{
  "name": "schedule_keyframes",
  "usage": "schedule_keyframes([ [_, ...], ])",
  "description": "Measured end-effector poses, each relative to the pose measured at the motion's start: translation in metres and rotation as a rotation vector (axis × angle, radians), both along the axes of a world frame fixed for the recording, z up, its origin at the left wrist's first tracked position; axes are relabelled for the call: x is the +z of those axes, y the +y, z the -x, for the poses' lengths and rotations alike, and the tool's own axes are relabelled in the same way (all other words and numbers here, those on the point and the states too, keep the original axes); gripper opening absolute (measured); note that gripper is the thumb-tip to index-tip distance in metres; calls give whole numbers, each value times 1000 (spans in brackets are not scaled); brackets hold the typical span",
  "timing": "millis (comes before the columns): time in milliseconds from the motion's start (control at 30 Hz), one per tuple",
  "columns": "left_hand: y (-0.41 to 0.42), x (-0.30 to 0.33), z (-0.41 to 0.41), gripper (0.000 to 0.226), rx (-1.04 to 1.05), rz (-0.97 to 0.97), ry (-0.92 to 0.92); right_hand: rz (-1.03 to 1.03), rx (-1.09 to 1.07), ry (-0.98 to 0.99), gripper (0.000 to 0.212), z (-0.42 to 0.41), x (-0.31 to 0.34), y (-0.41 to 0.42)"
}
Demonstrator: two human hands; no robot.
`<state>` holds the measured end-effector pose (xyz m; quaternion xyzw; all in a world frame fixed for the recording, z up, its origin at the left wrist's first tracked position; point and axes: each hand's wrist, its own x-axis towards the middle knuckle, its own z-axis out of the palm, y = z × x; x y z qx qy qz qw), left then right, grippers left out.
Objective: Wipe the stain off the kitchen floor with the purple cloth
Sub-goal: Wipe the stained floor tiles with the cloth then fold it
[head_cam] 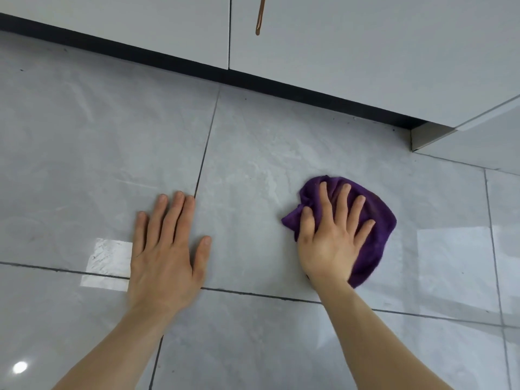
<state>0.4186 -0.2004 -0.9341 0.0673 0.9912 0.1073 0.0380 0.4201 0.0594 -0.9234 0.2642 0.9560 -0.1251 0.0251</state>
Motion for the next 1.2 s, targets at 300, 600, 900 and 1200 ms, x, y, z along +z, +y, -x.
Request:
schedule_keyframes([
  [300,-1,0,0,64,-1,-14,32,43,422,26,60,-60,-10,-122],
  [600,-5,-3,0,67,24,-33,49,-41,67,-78,60,-93,-2,36],
  [900,0,-1,1,67,22,-28,63,-11,-103,-18,64,-61,6,17],
  [1200,0,0,-1,67,25,-58,80,67,552,20,62,-94,-6,-82],
])
